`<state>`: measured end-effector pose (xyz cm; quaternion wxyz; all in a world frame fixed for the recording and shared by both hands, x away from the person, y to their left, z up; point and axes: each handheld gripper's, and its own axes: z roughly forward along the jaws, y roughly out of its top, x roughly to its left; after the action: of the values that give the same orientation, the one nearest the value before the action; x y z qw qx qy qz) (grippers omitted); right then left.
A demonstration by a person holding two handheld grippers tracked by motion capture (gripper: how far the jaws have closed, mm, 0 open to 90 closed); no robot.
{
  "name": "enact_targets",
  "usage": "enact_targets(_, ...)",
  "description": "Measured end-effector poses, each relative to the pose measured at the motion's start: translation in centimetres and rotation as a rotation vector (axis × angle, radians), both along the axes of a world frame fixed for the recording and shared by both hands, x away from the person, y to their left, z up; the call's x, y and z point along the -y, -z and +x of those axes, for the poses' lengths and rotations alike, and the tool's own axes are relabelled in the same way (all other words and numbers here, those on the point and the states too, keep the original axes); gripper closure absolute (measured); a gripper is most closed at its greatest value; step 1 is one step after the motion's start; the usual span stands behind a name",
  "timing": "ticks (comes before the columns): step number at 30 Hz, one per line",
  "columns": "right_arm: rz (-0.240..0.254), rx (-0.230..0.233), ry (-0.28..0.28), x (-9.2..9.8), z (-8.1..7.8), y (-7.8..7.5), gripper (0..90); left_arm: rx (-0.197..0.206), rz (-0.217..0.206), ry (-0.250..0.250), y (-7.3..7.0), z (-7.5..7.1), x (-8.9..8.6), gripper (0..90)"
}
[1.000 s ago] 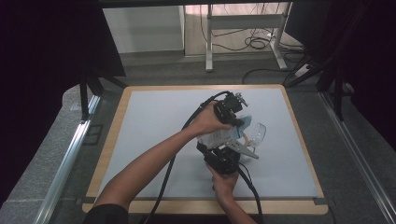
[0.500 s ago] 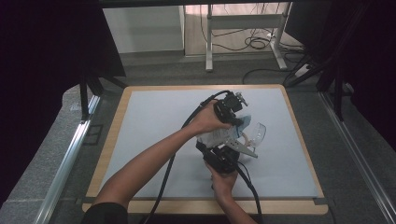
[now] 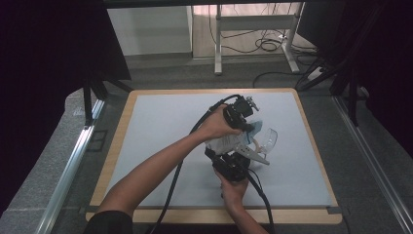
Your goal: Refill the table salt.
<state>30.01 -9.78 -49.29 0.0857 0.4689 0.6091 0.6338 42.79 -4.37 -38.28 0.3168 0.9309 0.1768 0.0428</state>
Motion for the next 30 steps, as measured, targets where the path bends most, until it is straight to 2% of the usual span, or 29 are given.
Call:
enact_targets(22, 0.002, -0.004, -0.004, 0.47, -0.16, 0.14, 66.0, -0.008, 0.007, 0.012, 0.18, 0.08, 0.35, 89.7)
enact_targets(30, 0.021, -0.018, 0.000, 0.42, -0.09, -0.02, 66.1, -0.011, 0.016, 0.015, 0.13, 0.24, 0.46, 89.7)
